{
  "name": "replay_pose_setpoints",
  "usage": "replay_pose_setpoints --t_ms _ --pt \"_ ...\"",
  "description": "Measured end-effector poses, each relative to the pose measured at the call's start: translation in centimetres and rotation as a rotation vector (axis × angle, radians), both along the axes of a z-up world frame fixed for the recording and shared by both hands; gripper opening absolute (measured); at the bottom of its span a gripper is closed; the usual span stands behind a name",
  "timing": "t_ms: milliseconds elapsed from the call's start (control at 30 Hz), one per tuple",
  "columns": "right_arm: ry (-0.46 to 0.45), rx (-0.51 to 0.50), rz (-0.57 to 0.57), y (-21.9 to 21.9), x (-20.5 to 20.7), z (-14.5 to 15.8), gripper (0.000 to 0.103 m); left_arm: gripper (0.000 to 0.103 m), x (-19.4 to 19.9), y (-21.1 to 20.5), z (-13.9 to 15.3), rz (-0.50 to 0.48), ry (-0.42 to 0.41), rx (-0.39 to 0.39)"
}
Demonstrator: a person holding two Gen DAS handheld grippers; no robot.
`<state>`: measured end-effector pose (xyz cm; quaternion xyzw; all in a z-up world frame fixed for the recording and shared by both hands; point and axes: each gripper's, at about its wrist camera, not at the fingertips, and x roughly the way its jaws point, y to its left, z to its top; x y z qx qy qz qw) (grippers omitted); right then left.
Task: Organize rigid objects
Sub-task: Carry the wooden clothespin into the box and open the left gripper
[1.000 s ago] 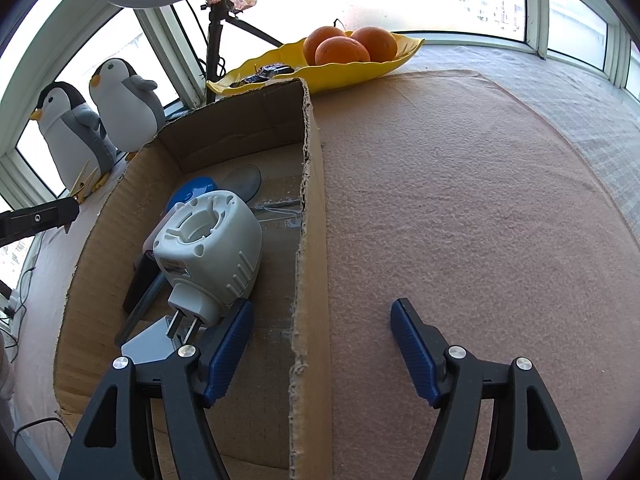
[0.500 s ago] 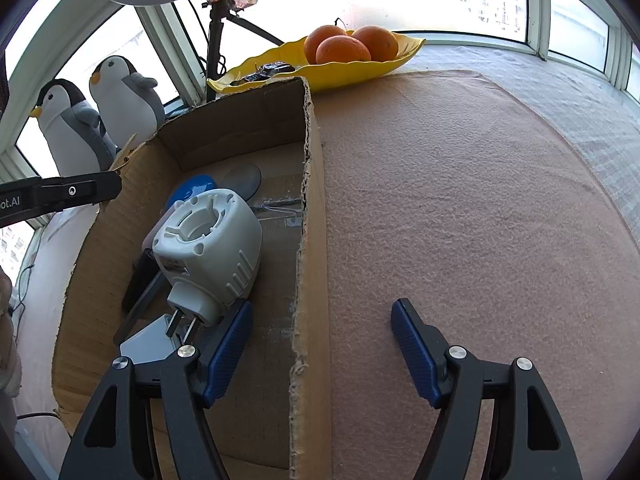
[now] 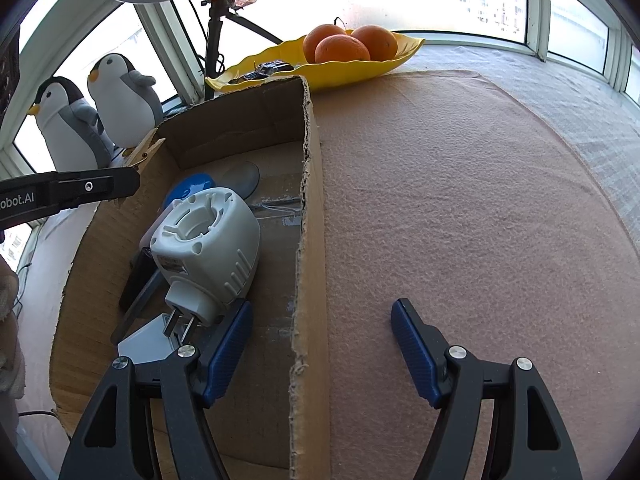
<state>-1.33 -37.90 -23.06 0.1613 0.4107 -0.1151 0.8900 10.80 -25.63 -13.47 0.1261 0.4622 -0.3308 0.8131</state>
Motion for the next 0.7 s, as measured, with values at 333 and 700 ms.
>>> replay_pose_setpoints --t_ms 333,700 --pt "0.006 -0.008 -0.004 0.12 -0.04 0.02 0.068 0.010 0.07 -0.49 -0.17 -0.006 0.004 0.010" --pt "0.007 -0.009 -0.005 0.02 -0.12 -0.05 0.068 0.037 -0.47 -0.84 0.45 -0.026 -0.022 -0.003"
